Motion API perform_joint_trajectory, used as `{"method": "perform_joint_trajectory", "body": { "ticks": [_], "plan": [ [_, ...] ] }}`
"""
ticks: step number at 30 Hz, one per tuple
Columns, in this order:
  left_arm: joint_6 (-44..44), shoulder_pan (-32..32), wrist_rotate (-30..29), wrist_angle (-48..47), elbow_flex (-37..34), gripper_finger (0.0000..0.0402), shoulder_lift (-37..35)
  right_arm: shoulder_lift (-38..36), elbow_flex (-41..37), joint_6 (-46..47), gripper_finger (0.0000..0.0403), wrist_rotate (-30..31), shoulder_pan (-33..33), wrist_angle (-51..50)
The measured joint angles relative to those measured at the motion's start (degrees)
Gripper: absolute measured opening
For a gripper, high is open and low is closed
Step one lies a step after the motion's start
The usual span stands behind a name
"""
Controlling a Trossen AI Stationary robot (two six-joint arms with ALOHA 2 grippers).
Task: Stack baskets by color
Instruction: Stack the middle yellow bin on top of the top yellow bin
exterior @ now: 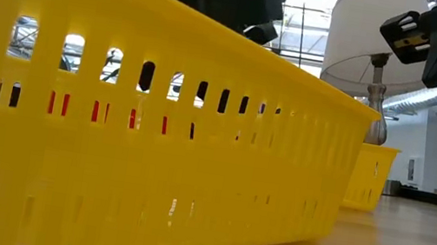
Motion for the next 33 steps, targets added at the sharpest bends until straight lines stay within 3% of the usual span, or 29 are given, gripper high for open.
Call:
{"method": "perform_joint_trajectory", "body": {
  "ticks": [6, 11, 16, 22, 27, 33],
  "plan": [
    [2.8, -0.4, -0.1, 1.5, 0.1, 0.0147, 1.4, 0.0, 0.0, 0.0, 0.0002, 0.0, 0.0, 0.1],
    [8.9, -0.2, -1.7, 4.2, -0.1, 0.0151, 3.9, 0.0, 0.0, -0.4, 0.0002, 0.0, 0.0, 1.1],
    [9.8, 0.5, -1.6, 7.3, -0.1, 0.0122, 5.1, 0.0, 0.0, -1.1, 0.0002, 0.0, 0.0, 2.0],
    [8.0, 0.5, -1.5, 11.1, 0.0, 0.0060, 4.5, 0.0, 0.0, -1.1, 0.0002, 0.2, 0.0, 2.2],
    [5.7, 0.3, -1.3, 12.0, 0.0, 0.0008, 3.9, 0.0, 0.0, 1.2, 0.0002, 4.3, -0.1, 2.3],
    [3.2, 0.3, -1.0, 11.9, 0.0, 0.0011, 3.9, 0.0, 0.0, 5.6, 0.0002, 7.1, -1.7, 3.0]
  ]
}}
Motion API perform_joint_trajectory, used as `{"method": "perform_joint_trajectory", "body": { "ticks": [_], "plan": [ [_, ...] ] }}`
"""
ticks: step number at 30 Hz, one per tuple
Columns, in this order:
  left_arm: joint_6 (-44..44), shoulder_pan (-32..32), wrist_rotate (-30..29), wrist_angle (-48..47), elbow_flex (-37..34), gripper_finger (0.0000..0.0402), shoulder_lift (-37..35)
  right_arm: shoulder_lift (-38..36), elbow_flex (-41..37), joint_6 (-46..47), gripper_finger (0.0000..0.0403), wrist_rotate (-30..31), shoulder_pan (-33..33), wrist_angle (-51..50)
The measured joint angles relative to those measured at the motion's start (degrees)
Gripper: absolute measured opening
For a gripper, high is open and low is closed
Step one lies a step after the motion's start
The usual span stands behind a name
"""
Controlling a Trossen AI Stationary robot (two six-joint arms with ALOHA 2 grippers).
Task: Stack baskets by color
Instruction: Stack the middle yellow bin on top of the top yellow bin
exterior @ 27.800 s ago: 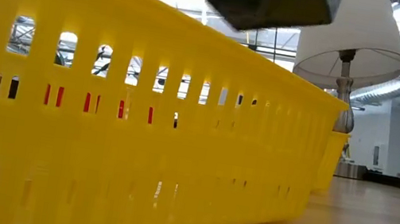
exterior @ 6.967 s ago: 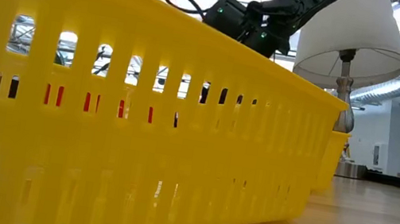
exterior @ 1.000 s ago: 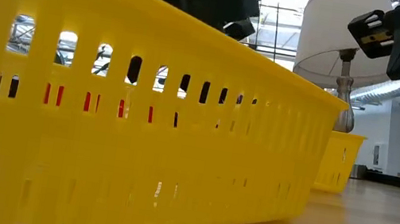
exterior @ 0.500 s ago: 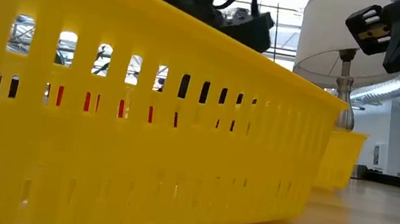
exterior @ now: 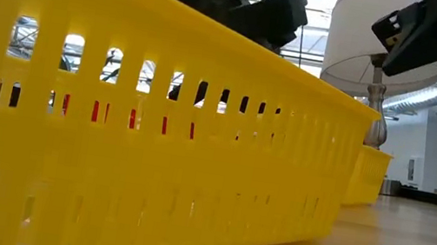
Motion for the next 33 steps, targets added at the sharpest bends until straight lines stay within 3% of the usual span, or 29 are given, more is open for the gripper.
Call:
{"method": "perform_joint_trajectory", "body": {
  "ticks": [6, 14, 18, 23, 33],
  "plan": [
    [-1.8, -0.3, 0.9, 0.0, 0.0, 0.0042, 0.0, 0.0, 0.0, 0.4, 0.0002, 0.0, -0.4, -0.5],
    [-6.4, 1.7, 0.9, 0.7, 0.0, 0.0176, 0.0, 0.0, 0.0, -0.5, 0.0002, 0.0, -0.4, -0.5],
    [-6.8, 2.6, 3.7, 0.3, 0.0, 0.0214, 0.4, 0.0, 0.0, -0.8, 0.0002, 0.0, -0.4, -0.5],
    [-7.7, 3.6, 5.7, 0.1, -0.1, 0.0210, 0.9, 0.0, -0.1, -0.9, 0.0002, 0.0, -0.4, -0.4],
    [-9.2, 5.1, 8.4, -2.7, 0.0, 0.0128, 0.9, 0.0, -0.1, -1.3, 0.0002, 0.0, -0.4, -0.4]
  ]
}}
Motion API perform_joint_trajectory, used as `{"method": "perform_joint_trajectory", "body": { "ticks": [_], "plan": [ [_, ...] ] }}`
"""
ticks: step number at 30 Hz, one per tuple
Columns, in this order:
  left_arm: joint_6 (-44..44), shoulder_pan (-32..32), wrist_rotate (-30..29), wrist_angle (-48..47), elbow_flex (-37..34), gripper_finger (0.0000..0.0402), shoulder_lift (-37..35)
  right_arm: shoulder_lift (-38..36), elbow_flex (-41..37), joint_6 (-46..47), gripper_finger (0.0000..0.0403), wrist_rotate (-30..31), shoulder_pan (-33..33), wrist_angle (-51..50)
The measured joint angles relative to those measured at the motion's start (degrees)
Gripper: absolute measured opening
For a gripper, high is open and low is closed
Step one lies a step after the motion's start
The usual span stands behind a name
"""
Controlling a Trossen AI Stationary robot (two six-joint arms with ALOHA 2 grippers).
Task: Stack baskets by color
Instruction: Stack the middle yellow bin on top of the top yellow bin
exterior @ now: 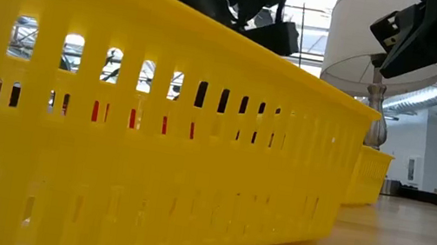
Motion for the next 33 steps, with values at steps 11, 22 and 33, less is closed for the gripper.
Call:
{"method": "perform_joint_trajectory", "body": {
  "ticks": [11, 22, 33],
  "plan": [
    [1.5, 0.3, 0.4, -0.5, 0.0, 0.0039, 0.0, 0.0, 0.0, -0.4, 0.0002, 0.1, 0.0, 3.4],
    [2.7, -1.5, 0.4, 0.3, 0.0, 0.0020, -0.4, 0.0, 0.0, 2.8, 0.0002, 8.7, 0.0, 5.3],
    [-3.8, -4.3, -9.0, -6.9, 8.8, 0.0018, -1.0, 0.1, 0.2, 5.1, 0.0003, 12.1, -0.4, 5.1]
  ]
}}
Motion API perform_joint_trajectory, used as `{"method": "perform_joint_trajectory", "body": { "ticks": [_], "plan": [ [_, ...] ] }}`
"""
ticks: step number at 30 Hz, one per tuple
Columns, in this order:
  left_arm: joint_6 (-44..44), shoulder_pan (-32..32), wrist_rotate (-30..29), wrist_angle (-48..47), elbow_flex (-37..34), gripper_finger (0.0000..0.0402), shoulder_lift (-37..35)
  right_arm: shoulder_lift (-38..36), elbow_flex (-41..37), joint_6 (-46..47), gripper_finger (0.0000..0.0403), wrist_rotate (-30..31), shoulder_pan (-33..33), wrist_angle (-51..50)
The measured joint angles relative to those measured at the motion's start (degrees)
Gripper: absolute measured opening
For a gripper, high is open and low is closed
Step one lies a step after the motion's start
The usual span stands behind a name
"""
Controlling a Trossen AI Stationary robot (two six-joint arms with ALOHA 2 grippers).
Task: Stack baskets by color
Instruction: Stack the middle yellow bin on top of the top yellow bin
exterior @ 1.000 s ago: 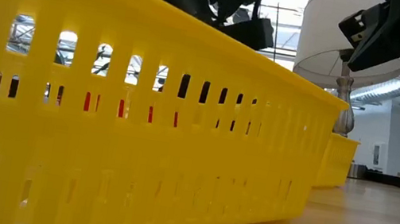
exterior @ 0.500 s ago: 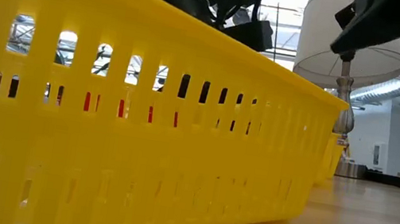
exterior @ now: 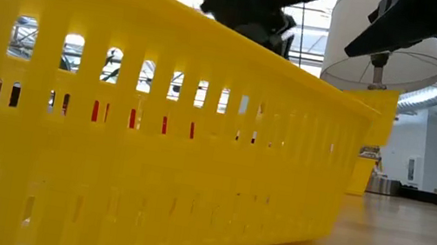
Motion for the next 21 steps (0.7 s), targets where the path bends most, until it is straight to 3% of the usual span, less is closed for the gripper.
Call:
{"method": "perform_joint_trajectory", "body": {
  "ticks": [3, 8, 16, 21],
  "plan": [
    [-3.9, -0.5, -5.5, -3.0, 2.6, 0.0008, 0.0, 1.9, 2.5, 0.0, 0.0016, 2.0, 0.0, -2.0],
    [-7.4, -0.3, -10.3, -5.2, 3.6, 0.0023, 0.1, 8.5, 9.9, 1.9, 0.0056, 8.1, 0.5, -14.5],
    [-7.9, -0.9, -10.6, -6.6, 3.8, 0.0009, 0.1, 15.6, 15.1, 2.8, 0.0123, 11.9, -0.7, -21.8],
    [-7.2, -1.4, -10.8, -6.2, 3.8, 0.0027, 0.1, 15.7, 15.1, 2.7, 0.0138, 12.0, -1.4, -24.2]
  ]
}}
